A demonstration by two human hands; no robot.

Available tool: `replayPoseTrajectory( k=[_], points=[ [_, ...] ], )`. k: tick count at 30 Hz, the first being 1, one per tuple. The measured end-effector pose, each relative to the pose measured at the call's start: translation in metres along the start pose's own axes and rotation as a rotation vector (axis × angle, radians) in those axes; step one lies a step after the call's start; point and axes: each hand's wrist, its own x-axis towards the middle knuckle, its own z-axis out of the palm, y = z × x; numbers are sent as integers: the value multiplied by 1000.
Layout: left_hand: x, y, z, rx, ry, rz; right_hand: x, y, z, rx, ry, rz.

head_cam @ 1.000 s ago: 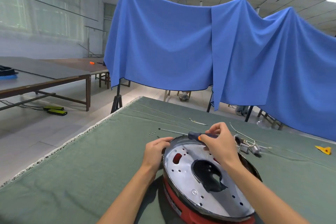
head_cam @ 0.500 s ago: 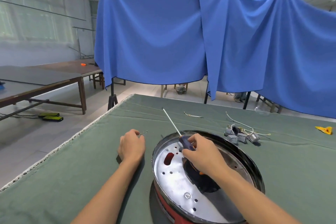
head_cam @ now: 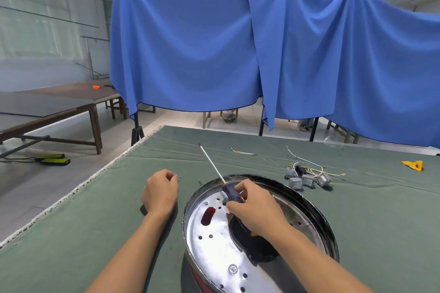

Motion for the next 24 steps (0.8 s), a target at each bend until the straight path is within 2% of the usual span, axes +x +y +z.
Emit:
replayPoseTrajectory(
  k=[4,9,14,18,21,24],
  points=[
    [-20,9,-24,-759,-97,-244,1,-1,-1,1,7,3],
    [-44,24,-54,-1219,-224,-440,-1,-2,0,27,48,-20],
    [-54,20,-66,-1483,-318,-609,-9,-4,-4,-6,172,-228],
    [-45,6,-67,-1592,-263,-734,-20,-12,1,-72,165,-426],
    [-35,-5,-71,-1702,-209,-774,-23,-15,1,-160,130,-478],
    [-29,-13,-75,-1782,-184,-790,-25,-15,0,-133,139,-470]
  ],
)
